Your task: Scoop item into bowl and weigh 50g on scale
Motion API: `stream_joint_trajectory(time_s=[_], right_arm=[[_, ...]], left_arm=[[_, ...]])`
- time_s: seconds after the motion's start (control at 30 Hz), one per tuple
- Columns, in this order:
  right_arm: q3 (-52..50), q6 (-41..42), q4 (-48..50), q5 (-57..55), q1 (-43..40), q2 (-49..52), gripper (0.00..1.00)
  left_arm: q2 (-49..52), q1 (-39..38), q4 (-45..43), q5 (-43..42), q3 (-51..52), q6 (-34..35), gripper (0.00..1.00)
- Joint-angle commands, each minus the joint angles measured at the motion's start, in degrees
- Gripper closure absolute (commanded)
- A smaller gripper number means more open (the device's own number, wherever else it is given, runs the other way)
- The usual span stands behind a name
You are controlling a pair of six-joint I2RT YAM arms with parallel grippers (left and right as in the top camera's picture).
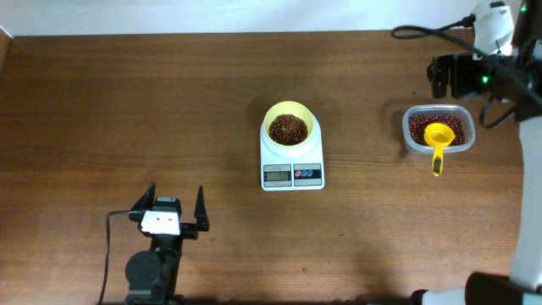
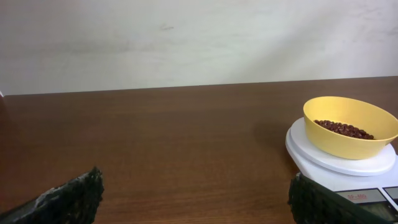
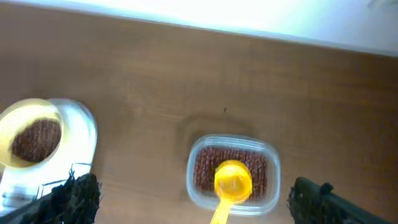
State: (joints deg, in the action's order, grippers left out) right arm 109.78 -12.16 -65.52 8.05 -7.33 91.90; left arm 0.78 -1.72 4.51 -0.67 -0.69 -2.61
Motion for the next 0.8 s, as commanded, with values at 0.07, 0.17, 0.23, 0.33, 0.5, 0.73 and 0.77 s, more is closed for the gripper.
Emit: stream_joint_trajectory(time_s=[0.07,0.17,0.23,0.33,0.5,0.73,0.77], right_arm=[[-23.71,4.28,17.81,3.04,0.2,-15.02,0.01],[-42.53,4.31,34.67,5.35,0.22,-26.47,0.01],[-53.16,5.99,44.5,5.46,0.2,-33.29,0.01],[-69.33,10.12,62.27,5.46,0.22,-42.99,0.01],[-91.19,14.38,83.45,5.25,0.26,-57.57,0.01],[-105.88,14.38,86.33,3.56,0.31,-75.52,0.01],[-107.34,14.36,86.2,3.28,0.37,-77.85,0.01]], left_arm=[[-0.48,0.39,0.31,-0.46,0.15,-0.94,0.01],[-0.48,0.39,0.31,-0.46,0.15,-0.94,0.01],[-0.48,0.39,0.31,-0.46,0.15,-0.94,0.01],[-0.48,0.39,0.28,-0.46,0.15,-0.94,0.01],[-0.48,0.39,0.31,-0.46,0.15,-0.94,0.01],[-0.48,0.39,0.31,-0.46,0.15,-0.94,0.01],[-0.48,0.39,0.31,-0.46,0.15,-0.94,0.01]])
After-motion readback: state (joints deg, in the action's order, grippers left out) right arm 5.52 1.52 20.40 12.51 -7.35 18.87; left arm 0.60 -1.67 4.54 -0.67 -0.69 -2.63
